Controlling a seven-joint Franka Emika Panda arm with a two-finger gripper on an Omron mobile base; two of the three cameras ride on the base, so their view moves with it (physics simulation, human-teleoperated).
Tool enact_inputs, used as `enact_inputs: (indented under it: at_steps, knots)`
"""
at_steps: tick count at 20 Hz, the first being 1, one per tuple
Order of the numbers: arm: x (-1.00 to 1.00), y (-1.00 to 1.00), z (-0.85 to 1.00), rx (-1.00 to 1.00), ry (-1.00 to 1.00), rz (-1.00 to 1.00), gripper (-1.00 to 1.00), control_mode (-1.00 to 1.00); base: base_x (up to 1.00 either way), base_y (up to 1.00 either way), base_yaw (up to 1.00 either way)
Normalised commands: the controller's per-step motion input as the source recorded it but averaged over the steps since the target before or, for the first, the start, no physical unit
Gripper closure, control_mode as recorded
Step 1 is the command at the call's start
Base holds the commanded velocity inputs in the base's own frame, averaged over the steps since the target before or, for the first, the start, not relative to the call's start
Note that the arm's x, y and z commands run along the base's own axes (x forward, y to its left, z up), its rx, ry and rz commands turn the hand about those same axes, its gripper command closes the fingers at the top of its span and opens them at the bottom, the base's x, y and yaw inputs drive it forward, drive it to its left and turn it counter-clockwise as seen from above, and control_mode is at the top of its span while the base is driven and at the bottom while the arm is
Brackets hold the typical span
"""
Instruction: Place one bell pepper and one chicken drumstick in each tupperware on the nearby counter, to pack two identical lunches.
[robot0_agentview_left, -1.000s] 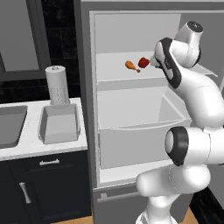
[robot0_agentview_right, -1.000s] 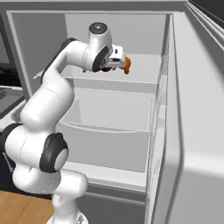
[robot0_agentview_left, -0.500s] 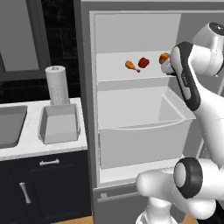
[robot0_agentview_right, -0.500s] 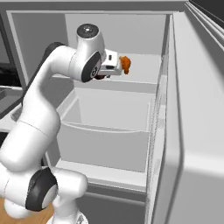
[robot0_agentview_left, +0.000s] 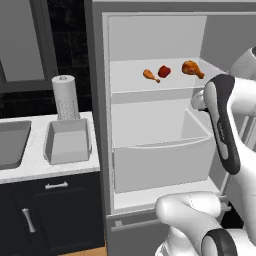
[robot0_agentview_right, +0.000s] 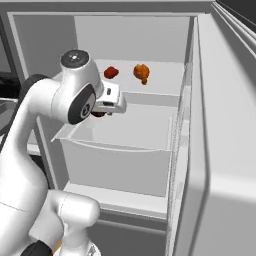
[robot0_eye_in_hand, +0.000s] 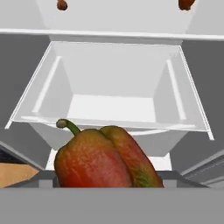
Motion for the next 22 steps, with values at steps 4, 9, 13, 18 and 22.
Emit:
enact_inputs:
  at_steps: [4, 9, 13, 18, 22]
  knots:
    - [-0.43, 0.57, -0.92, -0.18, 0.18, -0.15, 1.0, -1.0, 0.0, 0.0, 0.0]
    - [-0.05, 0.21, -0.4, -0.1, 0.21, -0.14, 1.0, -1.0, 0.0, 0.0, 0.0]
    - [-0.14, 0.0, -0.48, -0.01, 0.15, -0.02, 1.0, -1.0, 0.0, 0.0, 0.0]
    - [-0.07, 0.0, -0.24, 0.1, 0.02, 0.0, 1.0, 1.0, -0.05, 0.04, 0.0]
    - [0.0, 0.0, 0.0, 0.0, 0.0, 0.0, 1.0, 1.0, -0.63, 0.66, 0.04]
